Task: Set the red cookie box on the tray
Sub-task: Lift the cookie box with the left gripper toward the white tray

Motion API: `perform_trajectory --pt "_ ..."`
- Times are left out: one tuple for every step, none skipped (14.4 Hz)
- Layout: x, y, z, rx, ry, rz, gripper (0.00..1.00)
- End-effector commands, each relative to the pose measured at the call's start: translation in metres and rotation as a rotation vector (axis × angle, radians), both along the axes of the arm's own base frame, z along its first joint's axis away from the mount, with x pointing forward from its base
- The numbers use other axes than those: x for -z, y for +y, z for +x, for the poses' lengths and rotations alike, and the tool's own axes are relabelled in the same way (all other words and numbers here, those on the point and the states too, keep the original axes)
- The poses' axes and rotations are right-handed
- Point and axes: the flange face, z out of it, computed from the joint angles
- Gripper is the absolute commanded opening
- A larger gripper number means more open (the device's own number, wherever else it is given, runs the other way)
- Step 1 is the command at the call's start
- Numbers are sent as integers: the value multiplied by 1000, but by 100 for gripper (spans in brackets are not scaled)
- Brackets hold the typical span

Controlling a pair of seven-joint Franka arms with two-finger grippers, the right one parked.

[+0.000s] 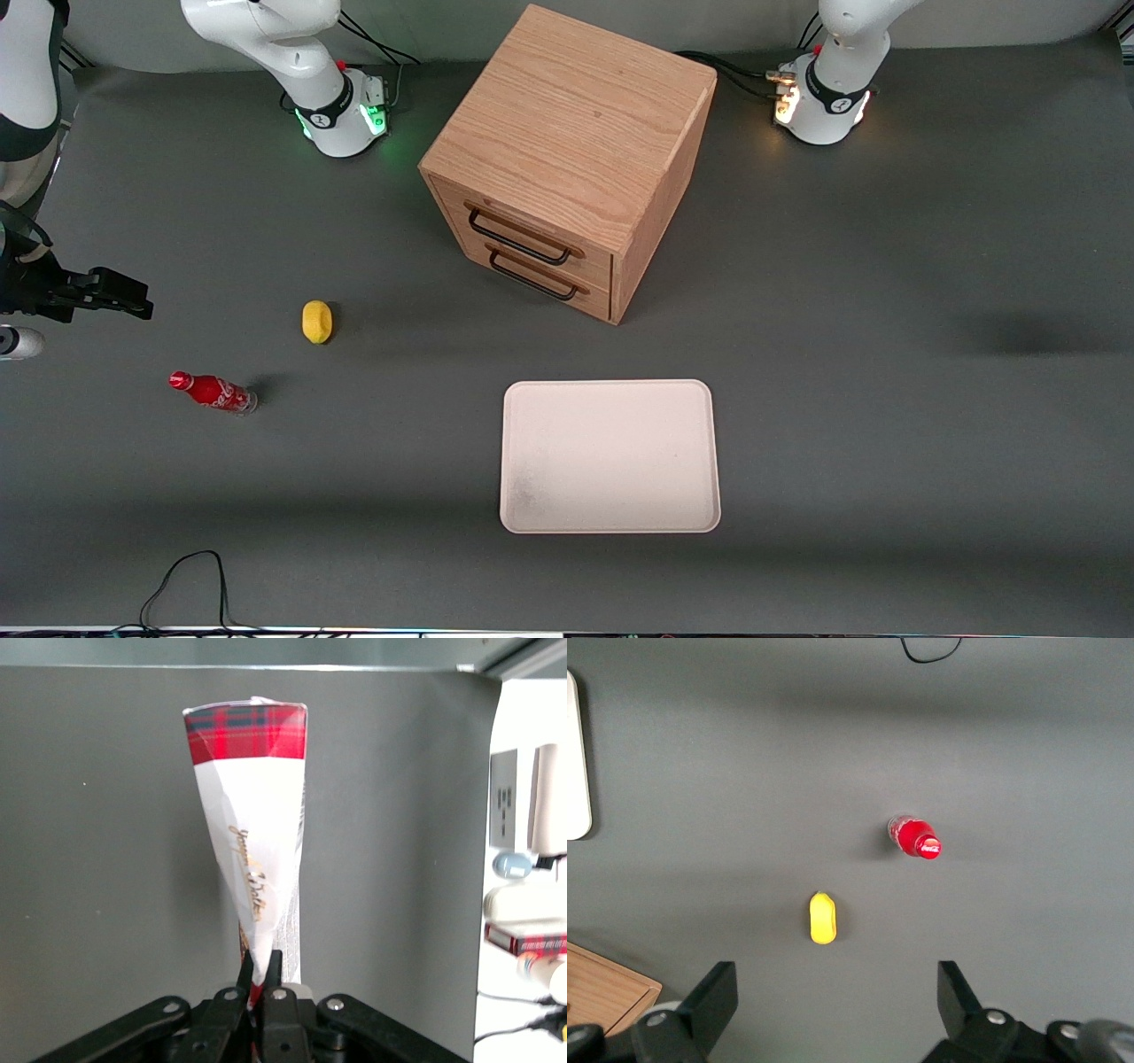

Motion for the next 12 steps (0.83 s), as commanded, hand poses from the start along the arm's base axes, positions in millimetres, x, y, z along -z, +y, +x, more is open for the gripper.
perform_trajectory --pt "-13 -55 20 229 6 3 0" --pt "-14 -84 32 293 9 4 0" --pt "-15 -113 41 347 20 -1 0" --pt "-14 -146 50 406 40 -9 0" --pt "-16 -181 57 469 51 -13 0" --pt "-16 -219 62 533 74 -15 0" --pt "-15 -263 69 597 87 -16 0" --pt "-14 -310 74 656 97 -1 0" --pt "-4 -364 78 726 121 20 0" --pt "-3 -402 77 772 126 31 0" --pt "-2 -429 74 799 127 23 0" --pt "0 -455 70 814 134 21 0"
